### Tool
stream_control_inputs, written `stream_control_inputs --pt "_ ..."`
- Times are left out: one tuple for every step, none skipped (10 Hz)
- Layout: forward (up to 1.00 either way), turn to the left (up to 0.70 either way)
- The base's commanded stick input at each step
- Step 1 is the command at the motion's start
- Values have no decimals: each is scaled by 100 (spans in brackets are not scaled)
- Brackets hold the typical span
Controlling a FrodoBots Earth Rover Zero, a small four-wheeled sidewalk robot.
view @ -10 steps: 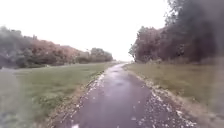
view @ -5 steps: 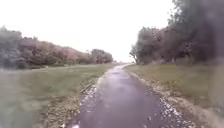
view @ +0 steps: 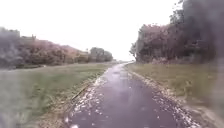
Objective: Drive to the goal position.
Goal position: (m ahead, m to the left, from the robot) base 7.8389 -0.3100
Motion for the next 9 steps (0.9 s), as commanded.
stream_control_inputs --pt "100 -13" --pt "100 -5" --pt "100 -14" --pt "100 -23" --pt "100 -2" --pt "100 -1" --pt "100 0" --pt "100 -1" --pt "100 -1"
